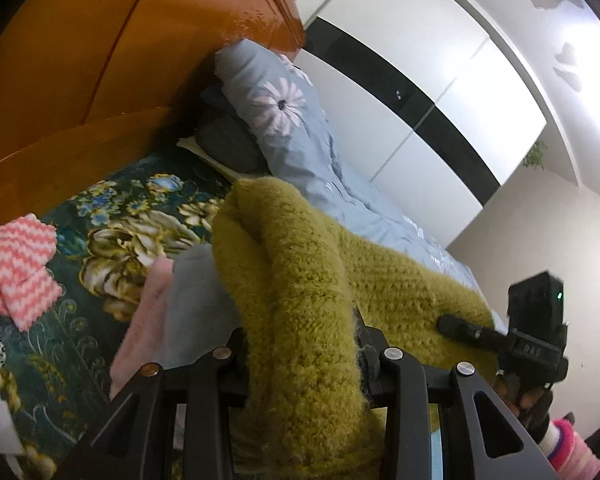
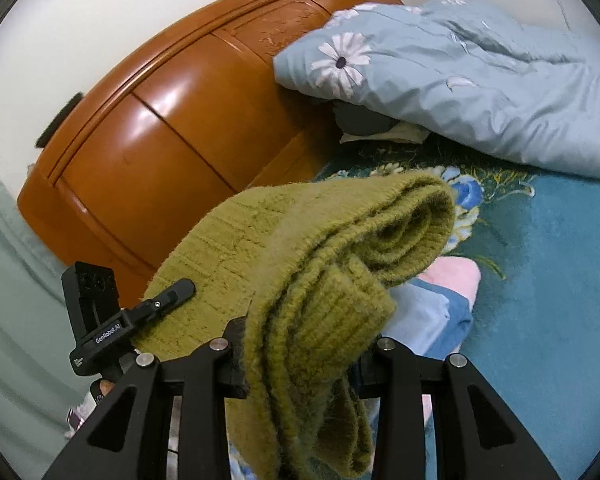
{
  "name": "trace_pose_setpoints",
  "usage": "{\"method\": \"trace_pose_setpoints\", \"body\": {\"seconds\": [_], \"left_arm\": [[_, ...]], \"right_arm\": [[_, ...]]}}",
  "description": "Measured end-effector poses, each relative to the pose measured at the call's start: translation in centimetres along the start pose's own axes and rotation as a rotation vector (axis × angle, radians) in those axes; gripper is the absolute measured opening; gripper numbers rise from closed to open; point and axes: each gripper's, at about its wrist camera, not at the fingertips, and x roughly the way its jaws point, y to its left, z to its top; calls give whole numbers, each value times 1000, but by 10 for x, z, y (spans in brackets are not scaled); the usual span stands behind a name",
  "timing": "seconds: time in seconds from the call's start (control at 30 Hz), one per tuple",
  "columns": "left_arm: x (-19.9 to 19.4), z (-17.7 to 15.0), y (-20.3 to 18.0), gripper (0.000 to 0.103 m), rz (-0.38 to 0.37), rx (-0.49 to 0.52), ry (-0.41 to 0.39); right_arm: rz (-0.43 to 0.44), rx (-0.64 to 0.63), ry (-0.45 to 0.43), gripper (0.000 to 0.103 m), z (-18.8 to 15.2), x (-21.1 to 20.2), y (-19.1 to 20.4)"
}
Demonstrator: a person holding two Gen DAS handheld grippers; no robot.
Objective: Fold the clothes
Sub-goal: 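Grasp the folded sweater with both grippers and carry it to the clothes stack, then lower the folded sweater onto the pale-blue and pink stack and open both grippers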
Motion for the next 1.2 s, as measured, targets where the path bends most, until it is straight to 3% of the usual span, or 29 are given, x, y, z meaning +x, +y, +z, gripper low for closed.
{"method": "trace_pose_setpoints", "body": {"seconds": [0.33, 0.53, 0.77, 1.03, 1.2], "left_arm": [[17, -14, 53, 39, 31, -115, 3], [28, -30, 71, 46, 57, -159, 31], [38, -36, 73, 51, 123, -147, 53], [25, -35, 64, 56, 140, -175, 42], [1, -34, 57, 62, 239, -156, 21]], "right_arm": [[-5, 62, 26, 37, -18, 28, -33], [-3, 117, 48, 42, -32, 37, -57], [-26, 128, 50, 43, -41, 44, -65], [-17, 171, 72, 47, -34, 26, -59], [-14, 190, 60, 48, -29, 4, -65]]}}
